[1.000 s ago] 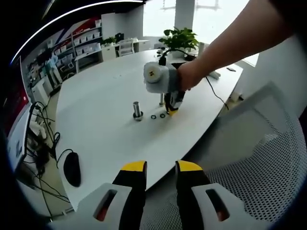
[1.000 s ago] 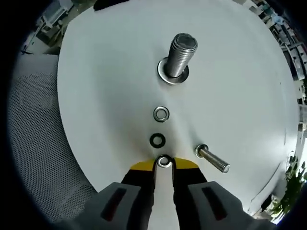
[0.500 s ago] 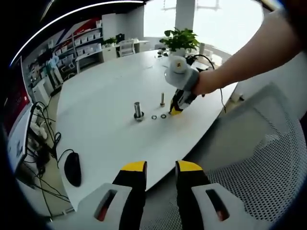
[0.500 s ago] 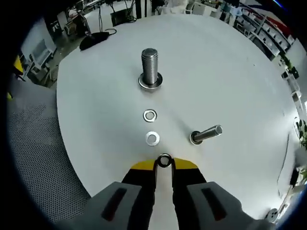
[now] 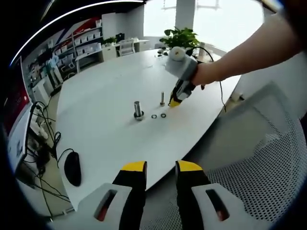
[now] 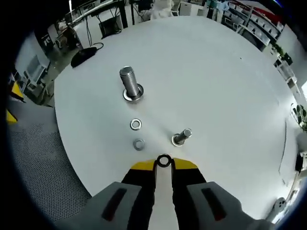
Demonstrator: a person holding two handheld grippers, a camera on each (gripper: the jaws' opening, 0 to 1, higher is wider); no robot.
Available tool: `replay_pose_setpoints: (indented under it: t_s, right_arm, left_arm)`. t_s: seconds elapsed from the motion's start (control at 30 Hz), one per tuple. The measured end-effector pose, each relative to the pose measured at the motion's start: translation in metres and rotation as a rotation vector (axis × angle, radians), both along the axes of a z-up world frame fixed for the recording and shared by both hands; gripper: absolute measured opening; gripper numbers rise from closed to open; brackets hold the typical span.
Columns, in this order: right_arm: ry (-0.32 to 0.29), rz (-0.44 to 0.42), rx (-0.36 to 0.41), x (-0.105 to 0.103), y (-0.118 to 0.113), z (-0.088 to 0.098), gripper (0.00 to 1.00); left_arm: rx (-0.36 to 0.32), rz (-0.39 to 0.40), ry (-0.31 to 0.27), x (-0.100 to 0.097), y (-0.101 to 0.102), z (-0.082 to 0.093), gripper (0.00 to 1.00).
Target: Place the washer onto the threaded stud by aligning its center hole with the stud, sliding it down to the base, and recovering from edge contact or off-axis alignment until the washer reaches the visible bottom stop.
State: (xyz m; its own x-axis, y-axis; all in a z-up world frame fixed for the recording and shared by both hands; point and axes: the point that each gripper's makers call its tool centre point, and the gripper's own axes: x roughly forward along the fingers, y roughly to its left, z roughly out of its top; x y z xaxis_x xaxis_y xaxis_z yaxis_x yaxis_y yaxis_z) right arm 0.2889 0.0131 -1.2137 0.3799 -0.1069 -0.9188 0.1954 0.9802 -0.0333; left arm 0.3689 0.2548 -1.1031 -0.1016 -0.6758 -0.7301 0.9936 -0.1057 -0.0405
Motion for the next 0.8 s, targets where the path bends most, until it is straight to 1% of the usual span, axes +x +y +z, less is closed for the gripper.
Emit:
replay_pose_setpoints:
  t_s: [0.03, 0.1, 0.13, 0.17, 0.2, 0.23, 0.3, 0.37, 0.43, 0.53, 0.57, 0.6, 0.63, 0.8]
  right_arm:
    - [-0.006, 0.003, -0.005, 0.001, -0.005, -0.001, 0.14]
    - [-0.015, 0.005, -0.011, 0.001, -0.003, 0.012, 0.14]
    - [-0.045, 0.007, -0.031, 0.004, -0.003, 0.022, 0.14]
    - [-0.063, 0.003, -0.034, 0.005, 0.0, 0.029, 0.14]
    - [-0.065, 0.004, -0.032, 0.005, 0.0, 0.032, 0.14]
    - [-0.067, 0.009, -0.037, 0.006, -0.007, 0.032, 0.14]
    - [-0.07, 0.031, -0.062, 0.008, -0.01, 0.033, 0.14]
    - [-0.069, 0.039, -0.07, 0.01, -0.014, 0.037, 0.14]
    - [-0.08, 0.039, -0.075, 0.011, -0.013, 0.039, 0.14]
    - [-0.091, 0.053, -0.085, 0.018, -0.012, 0.047, 0.14]
    - [-0.094, 0.059, -0.09, 0.017, -0.021, 0.041, 0.14]
    - [-0.096, 0.063, -0.093, 0.018, -0.022, 0.041, 0.14]
    - [-0.098, 0.073, -0.096, 0.022, -0.018, 0.047, 0.14]
    - [-0.108, 0.096, -0.094, 0.028, -0.019, 0.046, 0.14]
  left_arm:
    - [0.001, -0.001, 0.0, 0.0, 0.0, 0.0, 0.22]
    - [0.004, -0.003, -0.003, 0.0, 0.0, -0.001, 0.22]
    - [0.004, -0.003, -0.002, -0.001, 0.001, -0.001, 0.22]
    - [0.002, -0.002, 0.0, -0.001, 0.0, 0.0, 0.22]
    - [0.001, -0.002, -0.001, -0.001, 0.0, 0.0, 0.22]
    - [0.0, -0.001, 0.0, 0.0, 0.0, 0.0, 0.22]
    - [0.0, 0.0, 0.0, 0.0, 0.0, -0.001, 0.22]
    - [-0.001, 0.001, -0.001, 0.0, 0.0, -0.001, 0.22]
    - [-0.001, 0.004, -0.001, 0.0, 0.0, 0.0, 0.22]
    - [-0.001, 0.006, -0.001, 0.0, 0.0, 0.0, 0.22]
    - [0.0, 0.005, -0.001, 0.0, 0.001, 0.0, 0.22]
    - [0.002, 0.004, -0.003, 0.0, 0.001, 0.0, 0.22]
    - [0.003, 0.003, -0.003, 0.0, 0.002, 0.0, 0.22]
    - [0.006, 0.007, -0.003, 0.001, 0.002, -0.001, 0.22]
